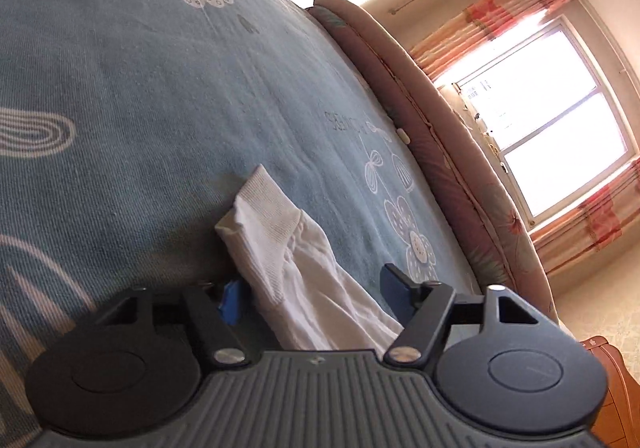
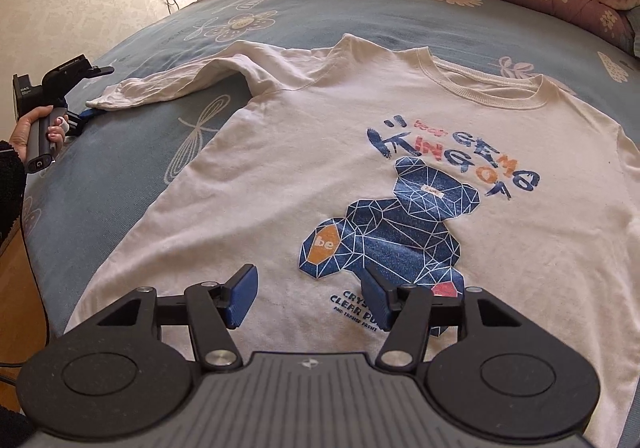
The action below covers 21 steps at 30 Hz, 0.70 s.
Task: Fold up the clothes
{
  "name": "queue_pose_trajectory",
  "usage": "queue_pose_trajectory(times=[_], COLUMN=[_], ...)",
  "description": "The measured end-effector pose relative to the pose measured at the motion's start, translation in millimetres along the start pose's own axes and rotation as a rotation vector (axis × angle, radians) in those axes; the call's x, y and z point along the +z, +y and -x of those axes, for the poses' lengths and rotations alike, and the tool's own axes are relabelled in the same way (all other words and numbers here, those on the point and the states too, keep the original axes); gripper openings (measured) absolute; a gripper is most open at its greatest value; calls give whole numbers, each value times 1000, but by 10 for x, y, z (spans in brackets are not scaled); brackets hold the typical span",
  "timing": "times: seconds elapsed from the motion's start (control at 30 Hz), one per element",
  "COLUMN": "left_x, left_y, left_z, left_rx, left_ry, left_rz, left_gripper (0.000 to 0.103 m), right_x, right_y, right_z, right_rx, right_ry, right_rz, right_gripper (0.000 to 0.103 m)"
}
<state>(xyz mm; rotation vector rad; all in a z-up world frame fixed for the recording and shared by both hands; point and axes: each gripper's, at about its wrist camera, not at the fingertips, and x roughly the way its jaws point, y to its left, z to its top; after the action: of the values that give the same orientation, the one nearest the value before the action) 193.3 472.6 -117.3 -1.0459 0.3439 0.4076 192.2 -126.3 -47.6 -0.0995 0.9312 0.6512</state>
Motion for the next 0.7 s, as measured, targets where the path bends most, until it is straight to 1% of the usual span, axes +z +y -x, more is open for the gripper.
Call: queue_pose_trajectory(times=[0.03,0.07,0.13,0.2,0.23,0.27,0.3,0.33,0.37,0.53,0.6,0.67,0.7], left_x=[13,22,48,77,94,126,148,169,193,435,497,522,520], left_y=[51,81,41,-38,-76,-109,-176,-243,-305,-402,-428,-448,-459], left_z=[3,3,-42,-92,-108,-67,-80,-92,-103,12,18,-8,-11], left_rx=[-1,-9,-6,16,29,63,107,150,189,210,237,270,299], left_ry=[-9,-7,18,42,54,70,79,88,95,47,45,56,51], left_rz=[31,49,-1,-64,-93,-114,-163,-212,-256,-294,-320,-352,-373], left_gripper=[49,49,49,49,47,33,23,9,10,9,9,13,14], right_x=[-20,-35,-62,-72,-78,-81,-82,-82,-82,-90,-98,-102,-102], right_y=[-11,-22,-42,-46,-48,-48,-43,-38,-33,-21,-36,-48,-46], right_z=[5,12,26,23,21,21,24,28,31,51,54,53,49], right_rx=[1,2,7,6,6,5,2,-1,-4,-20,-25,-27,-28], right_ry=[-1,-1,-4,-5,-5,-5,-6,-6,-6,-5,-5,-3,-2], right_rz=[-8,-13,-21,-28,-31,-33,-33,-33,-33,-33,-39,-44,-43], right_gripper=[64,64,67,68,68,68,68,68,68,68,68,68,68])
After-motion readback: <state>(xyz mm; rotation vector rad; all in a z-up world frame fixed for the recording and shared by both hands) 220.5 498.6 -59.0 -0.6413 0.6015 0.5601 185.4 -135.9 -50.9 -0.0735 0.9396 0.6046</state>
